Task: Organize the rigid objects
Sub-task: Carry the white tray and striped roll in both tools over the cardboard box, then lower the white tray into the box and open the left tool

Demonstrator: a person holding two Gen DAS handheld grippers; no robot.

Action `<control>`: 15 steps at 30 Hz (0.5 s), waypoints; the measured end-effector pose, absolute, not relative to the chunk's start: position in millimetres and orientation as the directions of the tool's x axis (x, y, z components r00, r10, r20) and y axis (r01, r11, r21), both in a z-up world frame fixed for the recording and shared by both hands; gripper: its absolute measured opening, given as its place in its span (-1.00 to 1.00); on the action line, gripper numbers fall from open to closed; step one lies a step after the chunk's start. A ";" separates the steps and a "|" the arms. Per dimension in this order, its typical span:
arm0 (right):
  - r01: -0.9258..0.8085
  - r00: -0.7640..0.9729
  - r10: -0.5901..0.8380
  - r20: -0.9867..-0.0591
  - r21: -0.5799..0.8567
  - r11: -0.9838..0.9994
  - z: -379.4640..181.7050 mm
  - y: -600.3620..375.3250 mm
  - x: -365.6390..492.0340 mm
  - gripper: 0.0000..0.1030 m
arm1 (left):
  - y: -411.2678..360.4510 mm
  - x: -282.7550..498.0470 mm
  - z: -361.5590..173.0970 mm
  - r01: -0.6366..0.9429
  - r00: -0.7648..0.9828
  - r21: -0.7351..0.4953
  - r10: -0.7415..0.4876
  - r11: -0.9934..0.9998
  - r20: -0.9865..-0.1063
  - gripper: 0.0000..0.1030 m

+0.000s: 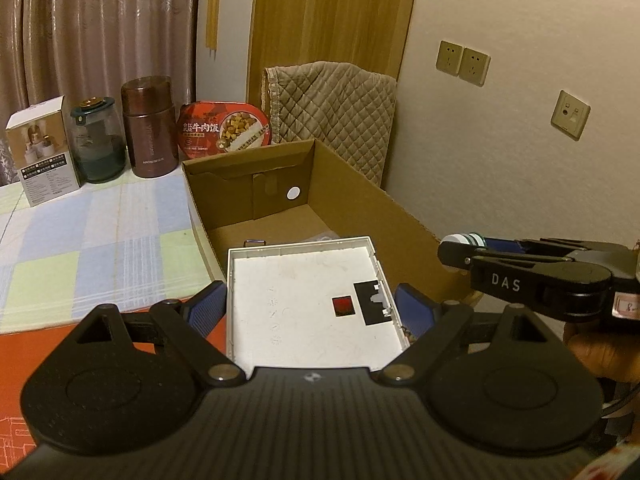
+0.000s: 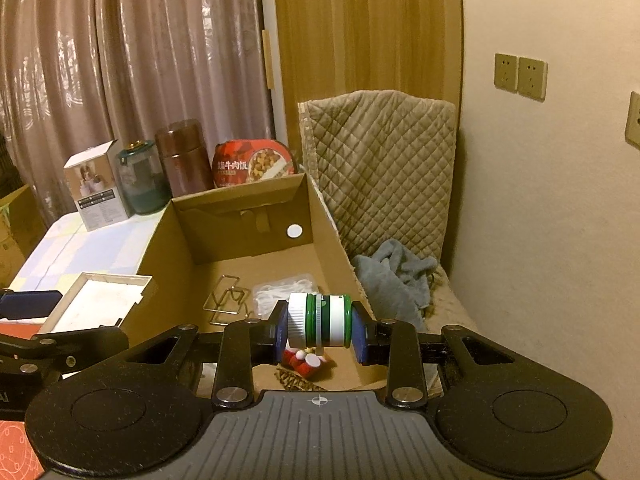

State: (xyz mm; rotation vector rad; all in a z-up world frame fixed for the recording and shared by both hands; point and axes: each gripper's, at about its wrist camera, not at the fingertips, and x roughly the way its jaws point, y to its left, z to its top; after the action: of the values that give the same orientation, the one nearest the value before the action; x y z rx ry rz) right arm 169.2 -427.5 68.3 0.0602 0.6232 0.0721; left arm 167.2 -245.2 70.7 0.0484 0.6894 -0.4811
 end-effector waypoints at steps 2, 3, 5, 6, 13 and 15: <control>-0.050 0.807 0.088 -0.584 0.080 0.996 66.9 -428.1 171.8 -0.44 | -246.7 171.1 69.5 0.443 0.664 -0.115 -0.411 0.889 -0.625 0.70; -0.049 0.805 0.088 -0.586 0.082 0.995 66.2 -428.8 173.4 -0.44 | -248.0 172.5 68.8 0.443 0.663 -0.114 -0.410 0.889 -0.626 0.70; -0.050 0.802 0.089 -0.590 0.083 0.995 64.8 -430.2 176.2 -0.44 | -249.9 176.1 67.0 0.443 0.660 -0.113 -0.409 0.890 -0.630 0.70; -0.050 0.801 0.090 -0.592 0.083 0.995 64.1 -430.9 177.8 -0.44 | -250.5 178.1 65.8 0.443 0.658 -0.113 -0.408 0.889 -0.633 0.70; -0.053 0.789 0.095 -0.607 0.087 0.995 57.8 -434.1 190.1 -0.44 | -257.5 190.5 57.0 0.444 0.645 -0.112 -0.405 0.889 -0.648 0.70; -0.053 0.787 0.098 -0.610 0.091 0.994 56.4 -435.3 193.3 -0.44 | -259.6 194.8 54.5 0.444 0.642 -0.112 -0.403 0.889 -0.652 0.70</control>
State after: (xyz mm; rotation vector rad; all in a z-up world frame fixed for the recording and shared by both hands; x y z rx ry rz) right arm 193.3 -435.3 56.4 0.0707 0.6608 0.0811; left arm 194.8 -259.6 54.5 0.0603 0.7279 -0.4832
